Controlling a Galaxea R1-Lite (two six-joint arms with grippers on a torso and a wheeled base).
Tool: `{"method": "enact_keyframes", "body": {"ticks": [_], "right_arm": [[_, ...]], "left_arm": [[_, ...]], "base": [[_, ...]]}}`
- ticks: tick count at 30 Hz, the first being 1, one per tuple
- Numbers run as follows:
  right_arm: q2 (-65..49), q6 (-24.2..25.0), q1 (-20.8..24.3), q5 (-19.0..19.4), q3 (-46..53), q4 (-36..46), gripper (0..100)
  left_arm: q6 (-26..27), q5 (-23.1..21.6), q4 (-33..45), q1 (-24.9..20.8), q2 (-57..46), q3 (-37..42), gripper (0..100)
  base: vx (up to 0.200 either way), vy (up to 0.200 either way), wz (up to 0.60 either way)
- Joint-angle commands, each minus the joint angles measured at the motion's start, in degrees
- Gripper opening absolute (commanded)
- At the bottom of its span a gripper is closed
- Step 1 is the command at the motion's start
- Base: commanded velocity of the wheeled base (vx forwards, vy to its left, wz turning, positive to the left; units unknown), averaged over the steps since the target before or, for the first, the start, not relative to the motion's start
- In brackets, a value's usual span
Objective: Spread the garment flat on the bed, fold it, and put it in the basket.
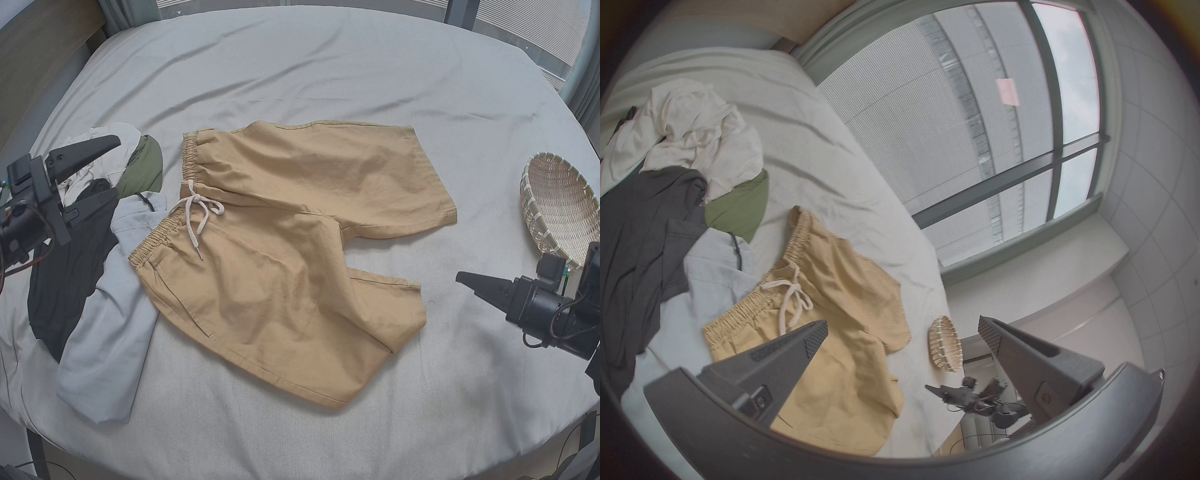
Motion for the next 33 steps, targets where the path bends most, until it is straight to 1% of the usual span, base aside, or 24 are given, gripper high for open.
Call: {"method": "enact_keyframes", "body": {"ticks": [1,3,6,8,9,15,24,27,31,33], "right_arm": [[5.5,0.0,3.0,-0.7,0.8,-0.1,100],[6.1,-0.2,4.7,-1.9,-0.1,-0.2,100],[8.4,0.1,5.6,-4.2,-2.3,-0.2,100],[9.9,0.2,5.6,-5.1,-3.1,-0.8,100],[10.1,0.2,5.6,-5.2,-3.1,-1.0,100],[15.0,0.1,5.7,-5.3,-3.2,-8.6,100],[17.9,0.1,5.8,-5.3,-5.0,-9.5,100],[18.6,0.1,6.6,-5.5,-6.1,-9.6,100],[20.1,0.0,7.9,-7.2,-6.6,-9.9,100],[21.2,-0.2,8.5,-7.5,-7.0,-11.7,100]], "left_arm": [[-2.2,-0.6,-4.5,-1.8,-5.9,6.8,100],[-2.2,-0.6,-4.9,-1.8,-6.3,7.7,100],[-2.4,-0.6,-4.9,-1.8,-8.0,8.3,100],[-2.5,-0.6,-5.0,-1.8,-8.6,8.7,100],[-2.5,-0.6,-5.0,-1.8,-8.7,8.7,100],[-2.5,-0.6,-4.9,-1.8,-9.9,8.6,100],[-2.6,-0.6,-4.9,-2.0,-9.7,8.8,100],[-2.6,-0.6,-4.9,-2.2,-9.9,8.9,100],[-2.6,-0.5,-4.9,-2.2,-10.0,8.9,100],[-2.6,-0.5,-4.9,-2.2,-10.3,8.9,100]], "base": [[0.0,0.0,0.0],[0.0,0.0,0.0],[0.0,0.0,0.0],[0.0,0.0,0.0],[0.0,0.0,0.0],[0.0,0.0,0.0],[0.0,0.0,0.0],[0.0,0.0,0.0],[0.0,0.0,0.0],[0.0,0.0,0.0]]}}
